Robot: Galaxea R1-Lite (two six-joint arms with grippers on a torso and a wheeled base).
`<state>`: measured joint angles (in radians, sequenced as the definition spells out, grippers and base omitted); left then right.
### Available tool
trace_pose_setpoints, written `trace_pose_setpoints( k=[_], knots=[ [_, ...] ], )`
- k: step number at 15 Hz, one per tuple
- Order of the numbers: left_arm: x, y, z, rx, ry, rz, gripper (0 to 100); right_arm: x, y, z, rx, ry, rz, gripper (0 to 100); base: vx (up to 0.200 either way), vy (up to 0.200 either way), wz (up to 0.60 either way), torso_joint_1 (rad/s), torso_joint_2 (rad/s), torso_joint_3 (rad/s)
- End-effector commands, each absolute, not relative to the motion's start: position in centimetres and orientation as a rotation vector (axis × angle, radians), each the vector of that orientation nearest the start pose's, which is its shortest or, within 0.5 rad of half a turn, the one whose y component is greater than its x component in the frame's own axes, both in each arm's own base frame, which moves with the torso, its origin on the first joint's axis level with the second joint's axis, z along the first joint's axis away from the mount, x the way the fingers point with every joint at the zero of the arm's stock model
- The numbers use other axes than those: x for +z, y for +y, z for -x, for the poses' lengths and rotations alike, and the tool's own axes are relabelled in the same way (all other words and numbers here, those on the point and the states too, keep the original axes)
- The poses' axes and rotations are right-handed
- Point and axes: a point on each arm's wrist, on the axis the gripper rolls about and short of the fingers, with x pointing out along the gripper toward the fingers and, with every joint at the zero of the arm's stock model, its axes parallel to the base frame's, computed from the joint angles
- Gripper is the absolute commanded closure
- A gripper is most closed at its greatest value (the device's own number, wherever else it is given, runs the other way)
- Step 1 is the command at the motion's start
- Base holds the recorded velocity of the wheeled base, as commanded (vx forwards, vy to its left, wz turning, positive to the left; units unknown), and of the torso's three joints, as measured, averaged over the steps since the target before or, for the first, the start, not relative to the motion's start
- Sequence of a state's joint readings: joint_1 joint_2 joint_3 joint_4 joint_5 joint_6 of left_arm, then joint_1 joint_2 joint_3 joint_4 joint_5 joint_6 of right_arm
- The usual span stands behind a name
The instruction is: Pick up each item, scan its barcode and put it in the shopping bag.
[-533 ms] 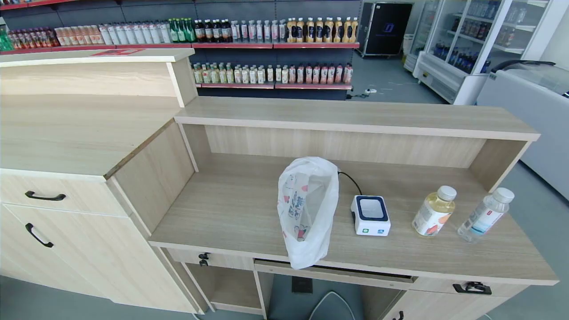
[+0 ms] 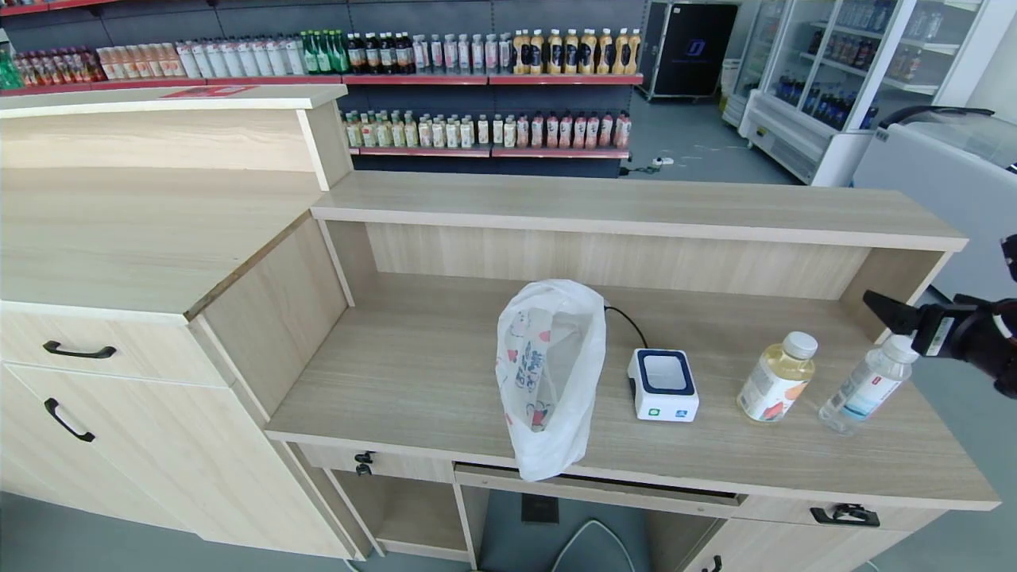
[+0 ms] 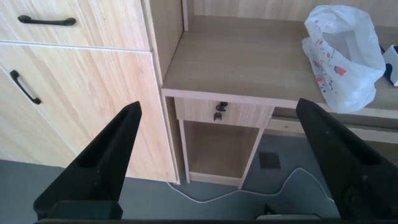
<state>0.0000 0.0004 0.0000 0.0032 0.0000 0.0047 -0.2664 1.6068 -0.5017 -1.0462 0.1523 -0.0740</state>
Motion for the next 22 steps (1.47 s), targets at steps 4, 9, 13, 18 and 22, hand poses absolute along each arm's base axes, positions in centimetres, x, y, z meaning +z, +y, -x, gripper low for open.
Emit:
trace_pose_setpoints(
  k=[4,9,13,18,22],
  knots=[
    [7.5,0.0,2.3,0.0,0.003,-0.005,0,5.1,-8.7,-28.4,-0.119,0.354,-0.004,0,0.0,0.0,0.0,0.0,0.0,0.0],
    [7.5,0.0,2.3,0.0,0.003,-0.005,0,3.2,-9.5,-31.4,-0.109,0.336,0.031,0,0.0,0.0,0.0,0.0,0.0,0.0],
    [7.5,0.0,2.3,0.0,0.003,-0.005,0,2.4,-8.5,-32.7,-0.038,0.335,0.03,0,0.0,0.0,0.0,0.0,0.0,0.0],
    [7.5,0.0,2.3,0.0,0.003,-0.005,0,1.2,-7.1,-34.2,0.012,0.328,0.036,0,0.0,0.0,0.0,0.0,0.0,0.0],
    [7.5,0.0,2.3,0.0,0.003,-0.005,0,0.4,-6.3,-36.1,0.048,0.309,0.049,0,0.0,0.0,0.0,0.0,0.0,0.0]
  ],
)
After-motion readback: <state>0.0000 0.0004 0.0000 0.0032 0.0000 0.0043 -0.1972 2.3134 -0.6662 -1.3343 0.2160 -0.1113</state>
